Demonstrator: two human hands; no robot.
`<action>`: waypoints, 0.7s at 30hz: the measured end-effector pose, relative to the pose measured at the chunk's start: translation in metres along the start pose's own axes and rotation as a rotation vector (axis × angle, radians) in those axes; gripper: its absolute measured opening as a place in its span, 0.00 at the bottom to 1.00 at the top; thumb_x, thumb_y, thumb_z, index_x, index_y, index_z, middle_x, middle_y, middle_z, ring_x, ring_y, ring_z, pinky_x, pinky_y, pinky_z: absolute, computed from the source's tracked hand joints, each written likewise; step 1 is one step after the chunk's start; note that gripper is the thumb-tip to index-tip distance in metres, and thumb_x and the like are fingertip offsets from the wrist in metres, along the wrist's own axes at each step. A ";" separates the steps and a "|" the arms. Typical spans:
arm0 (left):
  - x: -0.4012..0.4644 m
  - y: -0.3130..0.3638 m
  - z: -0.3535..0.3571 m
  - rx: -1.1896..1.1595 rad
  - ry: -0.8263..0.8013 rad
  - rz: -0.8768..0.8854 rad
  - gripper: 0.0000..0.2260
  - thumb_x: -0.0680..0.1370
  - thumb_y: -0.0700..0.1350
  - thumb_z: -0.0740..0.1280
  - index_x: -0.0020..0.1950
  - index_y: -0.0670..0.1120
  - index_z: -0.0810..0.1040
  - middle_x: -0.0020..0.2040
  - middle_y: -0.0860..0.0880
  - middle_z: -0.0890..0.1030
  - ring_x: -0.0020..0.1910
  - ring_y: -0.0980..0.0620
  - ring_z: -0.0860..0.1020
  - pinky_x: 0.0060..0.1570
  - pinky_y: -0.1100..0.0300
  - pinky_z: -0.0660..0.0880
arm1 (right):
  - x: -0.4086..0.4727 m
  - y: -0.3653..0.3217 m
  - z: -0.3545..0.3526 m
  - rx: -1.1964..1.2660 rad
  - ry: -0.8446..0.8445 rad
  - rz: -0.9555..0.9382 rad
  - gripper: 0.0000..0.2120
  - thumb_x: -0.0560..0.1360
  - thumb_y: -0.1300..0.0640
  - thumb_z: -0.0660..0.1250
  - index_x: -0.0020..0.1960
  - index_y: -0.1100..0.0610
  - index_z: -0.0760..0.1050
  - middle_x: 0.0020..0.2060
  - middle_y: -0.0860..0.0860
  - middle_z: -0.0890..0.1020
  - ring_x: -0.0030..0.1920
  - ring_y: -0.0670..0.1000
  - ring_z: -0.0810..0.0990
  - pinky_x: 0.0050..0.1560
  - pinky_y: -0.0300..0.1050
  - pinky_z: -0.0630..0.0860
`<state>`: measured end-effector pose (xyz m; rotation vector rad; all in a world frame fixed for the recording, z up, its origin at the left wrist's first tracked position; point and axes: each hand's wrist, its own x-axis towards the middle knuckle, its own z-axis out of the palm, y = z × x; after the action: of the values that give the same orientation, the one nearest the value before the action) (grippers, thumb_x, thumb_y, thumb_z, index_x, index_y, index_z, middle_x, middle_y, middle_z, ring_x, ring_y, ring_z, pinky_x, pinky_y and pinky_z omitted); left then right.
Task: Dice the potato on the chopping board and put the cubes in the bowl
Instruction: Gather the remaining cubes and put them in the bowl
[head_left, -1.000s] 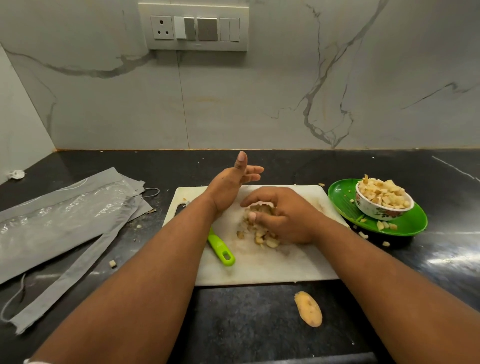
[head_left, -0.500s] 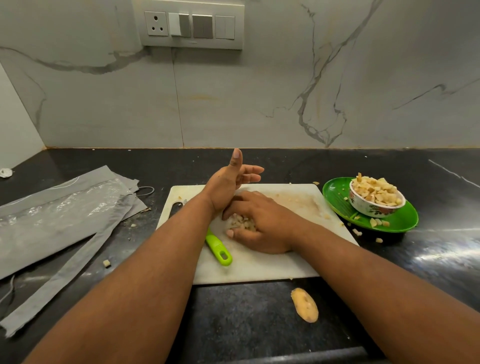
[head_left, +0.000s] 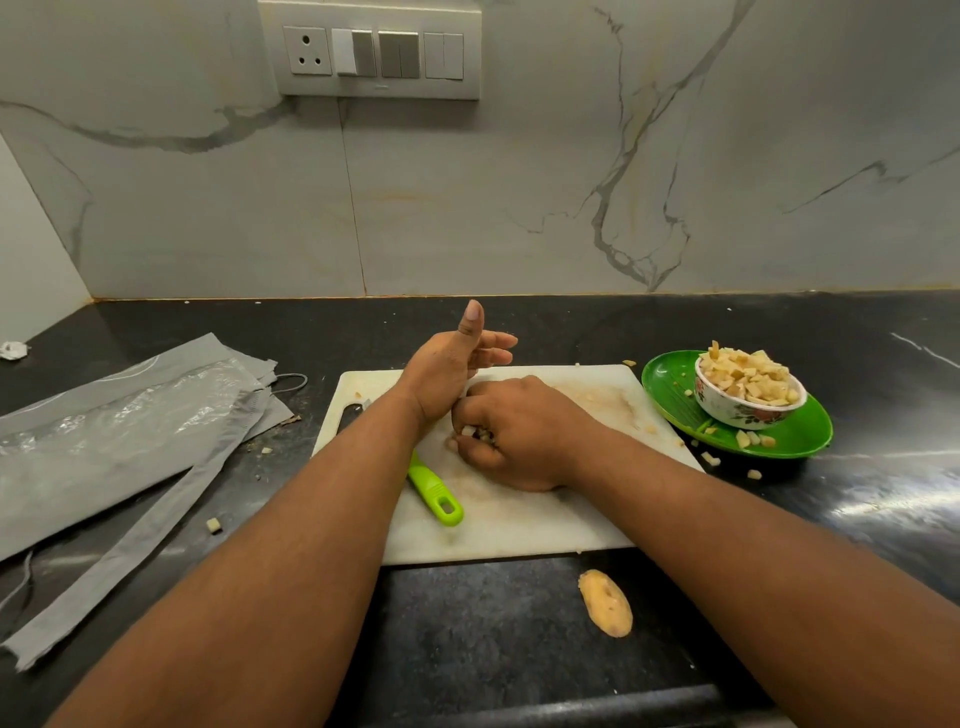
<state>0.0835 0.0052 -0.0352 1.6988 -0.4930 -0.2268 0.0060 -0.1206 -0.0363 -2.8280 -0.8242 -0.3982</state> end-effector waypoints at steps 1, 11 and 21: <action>0.000 0.000 -0.001 0.006 0.002 -0.002 0.34 0.75 0.72 0.47 0.55 0.53 0.85 0.56 0.48 0.86 0.60 0.52 0.82 0.66 0.54 0.71 | 0.001 0.000 -0.001 -0.012 -0.002 0.000 0.12 0.79 0.46 0.64 0.43 0.51 0.78 0.39 0.42 0.73 0.38 0.47 0.72 0.38 0.44 0.68; -0.001 -0.001 0.000 0.050 0.017 -0.010 0.36 0.75 0.73 0.47 0.59 0.51 0.85 0.56 0.49 0.86 0.60 0.51 0.81 0.70 0.50 0.71 | 0.000 -0.007 -0.007 -0.057 -0.004 0.008 0.14 0.79 0.47 0.63 0.37 0.52 0.75 0.29 0.41 0.64 0.29 0.42 0.65 0.32 0.42 0.62; -0.002 0.002 0.001 0.081 0.021 -0.006 0.35 0.75 0.73 0.49 0.58 0.52 0.85 0.55 0.49 0.86 0.59 0.50 0.82 0.71 0.45 0.72 | -0.002 -0.002 -0.005 0.005 0.026 0.028 0.12 0.77 0.49 0.65 0.36 0.52 0.73 0.29 0.43 0.66 0.29 0.43 0.66 0.31 0.42 0.61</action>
<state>0.0806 0.0046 -0.0340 1.7802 -0.4875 -0.1957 0.0021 -0.1214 -0.0318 -2.8202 -0.7787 -0.4281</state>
